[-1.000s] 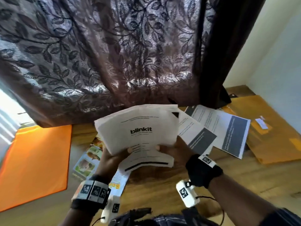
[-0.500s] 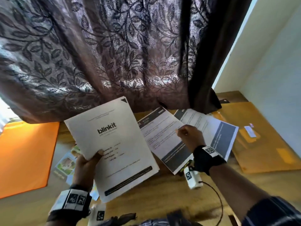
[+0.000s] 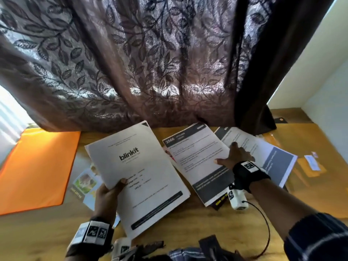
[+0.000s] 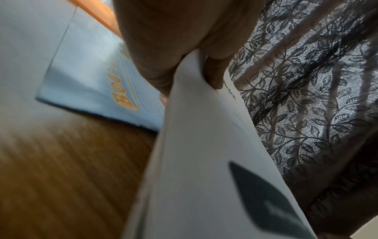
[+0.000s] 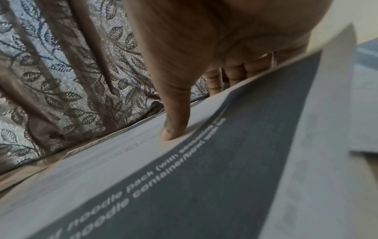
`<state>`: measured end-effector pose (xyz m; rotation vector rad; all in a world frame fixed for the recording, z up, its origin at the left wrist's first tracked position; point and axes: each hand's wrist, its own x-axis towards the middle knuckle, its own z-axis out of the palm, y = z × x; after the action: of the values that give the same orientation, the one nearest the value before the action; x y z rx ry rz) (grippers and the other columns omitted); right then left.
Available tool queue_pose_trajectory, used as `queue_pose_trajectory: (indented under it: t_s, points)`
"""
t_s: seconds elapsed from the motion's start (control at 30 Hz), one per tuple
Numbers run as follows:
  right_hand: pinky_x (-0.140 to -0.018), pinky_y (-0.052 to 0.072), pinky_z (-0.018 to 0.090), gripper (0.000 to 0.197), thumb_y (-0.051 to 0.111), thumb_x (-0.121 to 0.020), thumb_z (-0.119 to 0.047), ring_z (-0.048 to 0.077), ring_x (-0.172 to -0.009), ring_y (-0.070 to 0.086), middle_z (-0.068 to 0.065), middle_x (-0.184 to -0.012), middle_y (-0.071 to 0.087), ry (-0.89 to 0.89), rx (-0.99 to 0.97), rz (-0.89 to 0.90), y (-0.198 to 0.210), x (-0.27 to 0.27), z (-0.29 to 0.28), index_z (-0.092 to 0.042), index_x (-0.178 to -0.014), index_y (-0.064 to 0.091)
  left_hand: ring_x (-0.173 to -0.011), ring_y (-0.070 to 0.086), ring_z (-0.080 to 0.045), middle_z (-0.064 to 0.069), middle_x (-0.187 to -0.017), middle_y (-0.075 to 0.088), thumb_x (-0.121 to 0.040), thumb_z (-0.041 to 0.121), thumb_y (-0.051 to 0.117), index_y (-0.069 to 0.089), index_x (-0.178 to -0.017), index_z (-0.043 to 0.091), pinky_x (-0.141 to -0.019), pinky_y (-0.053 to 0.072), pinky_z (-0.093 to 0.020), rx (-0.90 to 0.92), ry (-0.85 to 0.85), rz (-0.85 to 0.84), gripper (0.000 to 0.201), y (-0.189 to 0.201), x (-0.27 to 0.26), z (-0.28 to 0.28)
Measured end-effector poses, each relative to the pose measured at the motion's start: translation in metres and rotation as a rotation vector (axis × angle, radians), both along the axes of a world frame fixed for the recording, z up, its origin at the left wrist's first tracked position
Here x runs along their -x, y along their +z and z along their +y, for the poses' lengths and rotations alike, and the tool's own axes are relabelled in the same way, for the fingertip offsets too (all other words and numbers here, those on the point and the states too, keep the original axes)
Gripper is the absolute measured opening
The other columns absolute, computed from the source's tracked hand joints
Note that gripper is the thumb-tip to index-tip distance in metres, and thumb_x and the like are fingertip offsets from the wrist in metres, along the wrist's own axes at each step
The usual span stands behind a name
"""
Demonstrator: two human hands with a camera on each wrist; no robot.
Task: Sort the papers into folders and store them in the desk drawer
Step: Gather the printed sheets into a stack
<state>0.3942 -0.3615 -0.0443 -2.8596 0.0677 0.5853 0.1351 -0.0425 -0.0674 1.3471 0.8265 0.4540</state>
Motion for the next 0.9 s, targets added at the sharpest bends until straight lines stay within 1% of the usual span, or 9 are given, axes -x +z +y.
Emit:
queue_pose_trajectory:
  t_s: [0.1,0.2,0.27,0.33,0.4,0.5,0.63,0.77,0.9]
  points:
    - [-0.099,0.043,0.05,0.079,0.08,-0.071,-0.053,0.04,-0.121,0.053,0.018,-0.129,0.055,-0.014,-0.023,-0.006,-0.001,-0.002,-0.001,-0.011,-0.127,0.043,-0.095,0.067,-0.03,-0.011,-0.106,0.072,-0.085,0.005,0.07,0.068,-0.108,0.0,-0.089,0.051,-0.043,0.014,0.023,0.012,0.023,0.0,0.001,-0.002]
    - [-0.095,0.047,0.041,0.053,0.069,-0.084,-0.038,0.038,-0.117,0.058,0.017,-0.128,0.061,-0.033,-0.092,-0.047,-0.003,0.0,-0.008,-0.012,-0.127,0.053,-0.095,0.067,-0.031,-0.01,-0.105,0.072,-0.086,0.006,0.071,0.068,-0.106,0.003,-0.086,0.051,-0.04,0.015,0.026,0.025,0.021,-0.003,0.004,-0.001]
    - [-0.083,0.046,0.035,0.031,0.065,-0.086,-0.03,0.037,-0.103,0.062,0.017,-0.115,0.067,-0.063,-0.161,-0.065,-0.003,0.005,-0.016,-0.012,-0.112,0.063,-0.095,0.067,-0.032,-0.011,-0.106,0.072,-0.085,0.006,0.071,0.069,-0.105,0.005,-0.089,0.051,-0.043,0.021,0.022,0.032,0.02,-0.004,0.005,0.0]
    - [-0.073,0.041,0.03,0.009,0.065,-0.086,-0.023,0.032,-0.081,0.059,0.014,-0.094,0.069,-0.077,-0.203,-0.039,-0.001,0.014,-0.027,-0.014,-0.087,0.065,-0.095,0.067,-0.032,-0.012,-0.107,0.072,-0.085,0.005,0.071,0.068,-0.106,0.003,-0.09,0.051,-0.044,0.028,0.02,0.032,0.021,-0.004,0.004,-0.001]
    - [-0.071,0.04,0.03,0.014,0.067,-0.084,-0.019,0.028,-0.075,0.054,0.012,-0.083,0.065,-0.089,-0.222,-0.011,-0.004,0.024,-0.041,-0.015,-0.072,0.061,-0.093,0.067,-0.031,-0.012,-0.106,0.072,-0.085,0.004,0.07,0.067,-0.108,0.002,-0.088,0.051,-0.043,0.03,0.013,0.026,0.022,-0.004,0.003,-0.002]
    - [-0.07,0.037,0.029,0.027,0.071,-0.083,-0.017,0.028,-0.079,0.057,0.008,-0.078,0.06,-0.115,-0.264,0.006,-0.005,0.041,-0.062,-0.019,-0.061,0.056,-0.091,0.068,-0.03,-0.01,-0.104,0.073,-0.086,0.004,0.07,0.068,-0.106,0.002,-0.087,0.051,-0.042,0.037,0.004,0.035,0.021,-0.006,0.002,-0.002]
    - [-0.069,0.04,0.032,0.027,0.079,-0.078,-0.024,0.032,-0.082,0.062,0.005,-0.069,0.061,-0.138,-0.324,-0.005,-0.013,0.054,-0.078,-0.012,-0.061,0.061,-0.086,0.069,-0.025,-0.006,-0.099,0.073,-0.086,0.001,0.068,0.068,-0.101,0.005,-0.083,0.051,-0.037,0.056,-0.021,0.036,0.016,-0.007,0.003,-0.005]
    - [-0.076,0.041,0.032,0.019,0.077,-0.081,-0.026,0.031,-0.089,0.06,0.011,-0.093,0.067,-0.107,-0.356,-0.02,-0.017,0.05,-0.075,-0.01,-0.084,0.067,-0.083,0.07,-0.023,-0.006,-0.099,0.073,-0.086,0.001,0.069,0.067,-0.104,0.003,-0.078,0.053,-0.034,0.052,-0.046,0.034,0.019,-0.004,0.003,-0.005]
    - [-0.078,0.043,0.034,0.008,0.07,-0.085,-0.019,0.03,-0.093,0.062,0.009,-0.098,0.068,-0.085,-0.452,-0.056,-0.018,0.046,-0.07,-0.015,-0.091,0.066,-0.093,0.069,-0.031,-0.01,-0.104,0.074,-0.084,0.006,0.072,0.069,-0.106,0.005,-0.085,0.053,-0.043,0.034,-0.057,0.053,0.022,-0.007,0.0,0.004]
